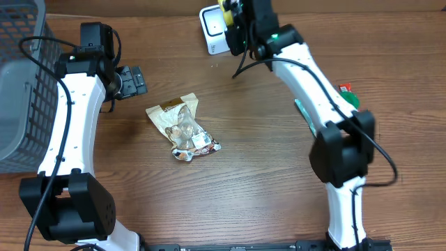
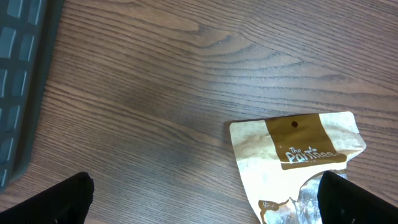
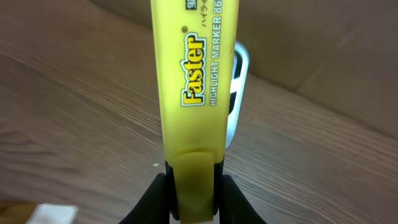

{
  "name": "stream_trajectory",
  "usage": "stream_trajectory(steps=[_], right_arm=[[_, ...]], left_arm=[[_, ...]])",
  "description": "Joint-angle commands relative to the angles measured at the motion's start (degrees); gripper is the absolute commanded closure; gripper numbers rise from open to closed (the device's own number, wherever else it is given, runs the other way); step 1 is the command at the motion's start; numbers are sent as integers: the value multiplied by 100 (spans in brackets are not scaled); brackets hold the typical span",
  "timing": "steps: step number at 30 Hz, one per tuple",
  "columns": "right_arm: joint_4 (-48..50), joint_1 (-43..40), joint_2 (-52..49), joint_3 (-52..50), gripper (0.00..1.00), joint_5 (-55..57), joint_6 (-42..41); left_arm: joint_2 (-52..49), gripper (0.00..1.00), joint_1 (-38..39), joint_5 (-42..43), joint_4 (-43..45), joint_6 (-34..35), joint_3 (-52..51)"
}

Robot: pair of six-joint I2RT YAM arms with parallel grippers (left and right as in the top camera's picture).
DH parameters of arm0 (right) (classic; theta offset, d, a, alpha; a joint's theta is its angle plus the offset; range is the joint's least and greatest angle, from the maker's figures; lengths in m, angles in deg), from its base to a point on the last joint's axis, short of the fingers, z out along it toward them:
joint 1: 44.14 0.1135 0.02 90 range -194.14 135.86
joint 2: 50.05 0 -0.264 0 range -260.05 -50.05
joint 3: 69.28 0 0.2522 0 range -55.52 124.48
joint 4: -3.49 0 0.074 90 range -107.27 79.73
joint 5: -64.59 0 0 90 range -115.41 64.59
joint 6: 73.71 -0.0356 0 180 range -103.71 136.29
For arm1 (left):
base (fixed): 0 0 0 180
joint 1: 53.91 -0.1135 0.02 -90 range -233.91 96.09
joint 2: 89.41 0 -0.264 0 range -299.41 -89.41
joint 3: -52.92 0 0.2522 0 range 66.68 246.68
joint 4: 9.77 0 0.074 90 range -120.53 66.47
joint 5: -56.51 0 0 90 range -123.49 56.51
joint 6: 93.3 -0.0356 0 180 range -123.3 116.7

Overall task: Scan the item barcode
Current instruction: 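Hold the highlighter in front of the scanner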

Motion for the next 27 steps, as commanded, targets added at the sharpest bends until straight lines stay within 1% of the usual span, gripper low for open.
stream_trajectory(steps=[1,8,17,27], right_arm=[[251,2,-369,90,97,256,81],[538,4,-922,90,96,372,81],[861,46,-1086,90,97,352,79],[861,48,-1425,81,97,354,55]], left_arm=[[87,0,48,-28,4,-129,87],[87,0,48,-28,4,-129,87],[87,0,48,-28,4,-129,87],[87,0,48,-28,4,-129,87]])
